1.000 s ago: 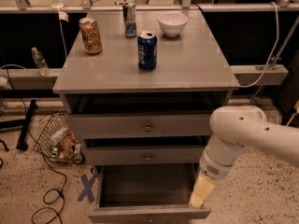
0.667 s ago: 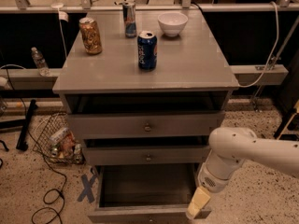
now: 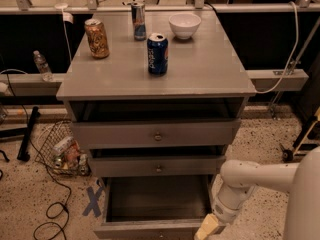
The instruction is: Close bottom drawer
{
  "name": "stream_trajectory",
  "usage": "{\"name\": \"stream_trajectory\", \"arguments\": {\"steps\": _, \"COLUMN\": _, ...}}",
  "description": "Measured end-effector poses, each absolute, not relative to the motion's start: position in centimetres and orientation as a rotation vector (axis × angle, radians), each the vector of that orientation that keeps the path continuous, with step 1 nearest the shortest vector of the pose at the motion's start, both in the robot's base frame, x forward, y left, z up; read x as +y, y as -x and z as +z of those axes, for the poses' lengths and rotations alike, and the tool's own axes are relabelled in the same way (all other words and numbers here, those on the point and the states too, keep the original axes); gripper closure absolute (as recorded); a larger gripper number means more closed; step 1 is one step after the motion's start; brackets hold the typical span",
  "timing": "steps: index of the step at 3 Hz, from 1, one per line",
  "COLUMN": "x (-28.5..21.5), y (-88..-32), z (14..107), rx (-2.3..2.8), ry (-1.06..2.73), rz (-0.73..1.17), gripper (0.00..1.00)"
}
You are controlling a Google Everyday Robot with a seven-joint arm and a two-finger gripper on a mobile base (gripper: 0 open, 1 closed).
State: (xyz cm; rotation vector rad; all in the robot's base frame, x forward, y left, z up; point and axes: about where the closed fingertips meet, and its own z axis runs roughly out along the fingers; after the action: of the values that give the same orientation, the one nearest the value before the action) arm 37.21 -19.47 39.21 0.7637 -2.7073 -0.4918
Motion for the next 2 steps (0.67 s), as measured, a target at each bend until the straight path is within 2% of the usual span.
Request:
{"name": "stream_trajectory", "arguments": {"steps": 1, "x": -16.89, "y": -35.81, "z": 35.27, "rx": -2.673, "ry": -0.717, "rz": -0.508, "gripper": 0.0}}
{"name": "stream_trajectory", "arguments": {"steps": 2, "x": -16.89, "y": -35.81, "z": 35.27, "rx": -2.673, "ry": -0.717, "rz": -0.508, "gripper": 0.0}}
